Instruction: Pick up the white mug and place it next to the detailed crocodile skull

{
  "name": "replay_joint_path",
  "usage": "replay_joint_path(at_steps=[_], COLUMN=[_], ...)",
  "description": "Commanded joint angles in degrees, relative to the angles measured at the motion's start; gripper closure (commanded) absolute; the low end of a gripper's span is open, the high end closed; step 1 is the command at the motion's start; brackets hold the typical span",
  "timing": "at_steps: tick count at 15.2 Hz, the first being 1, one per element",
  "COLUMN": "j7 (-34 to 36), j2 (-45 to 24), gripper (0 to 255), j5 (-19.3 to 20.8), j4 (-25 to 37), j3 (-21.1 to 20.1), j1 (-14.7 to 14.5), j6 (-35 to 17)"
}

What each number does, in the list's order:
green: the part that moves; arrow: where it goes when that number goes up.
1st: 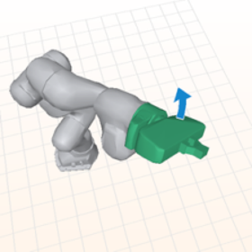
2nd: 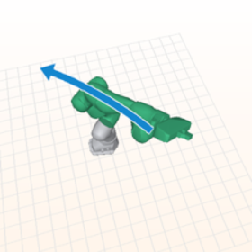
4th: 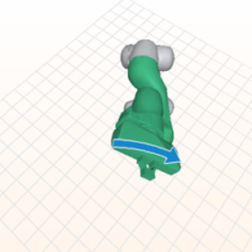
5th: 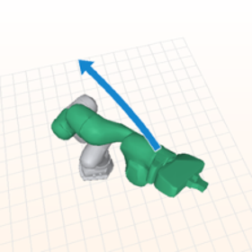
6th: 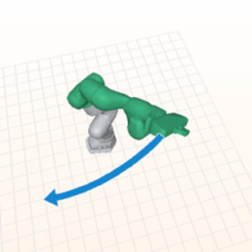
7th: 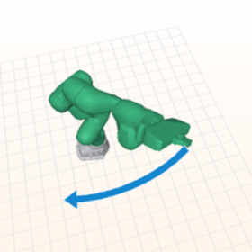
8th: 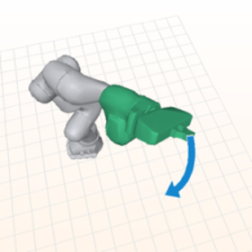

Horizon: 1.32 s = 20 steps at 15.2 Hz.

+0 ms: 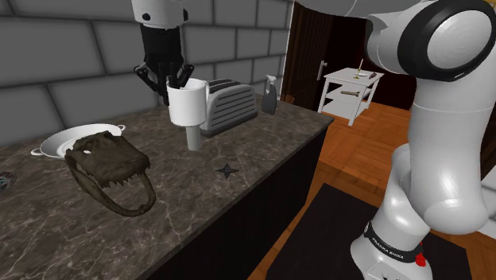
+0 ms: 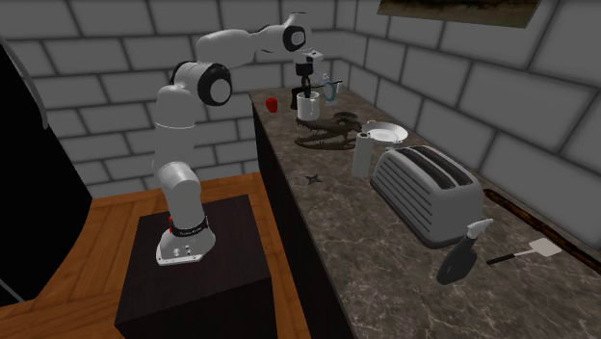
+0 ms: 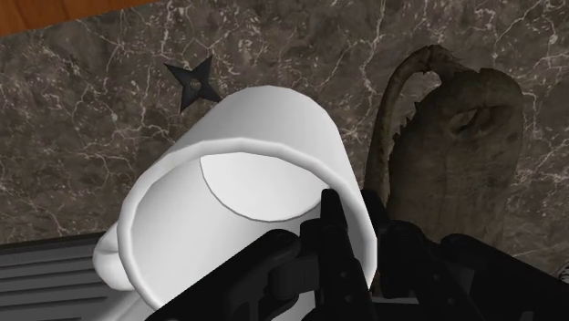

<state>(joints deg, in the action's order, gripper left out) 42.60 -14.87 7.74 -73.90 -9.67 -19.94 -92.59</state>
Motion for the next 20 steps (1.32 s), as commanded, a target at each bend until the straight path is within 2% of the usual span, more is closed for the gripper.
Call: replay_joint_path(at_steps=[1,20], j7=[1.02,2.28], j2=[-0.92,1.12], gripper=[255,255], j5=[0.28,0.22], j4=[0.64,-16.94], j3=[-0.28,-0.07], j1=[-0.67,0.10], j6=[-0.21,-15.72])
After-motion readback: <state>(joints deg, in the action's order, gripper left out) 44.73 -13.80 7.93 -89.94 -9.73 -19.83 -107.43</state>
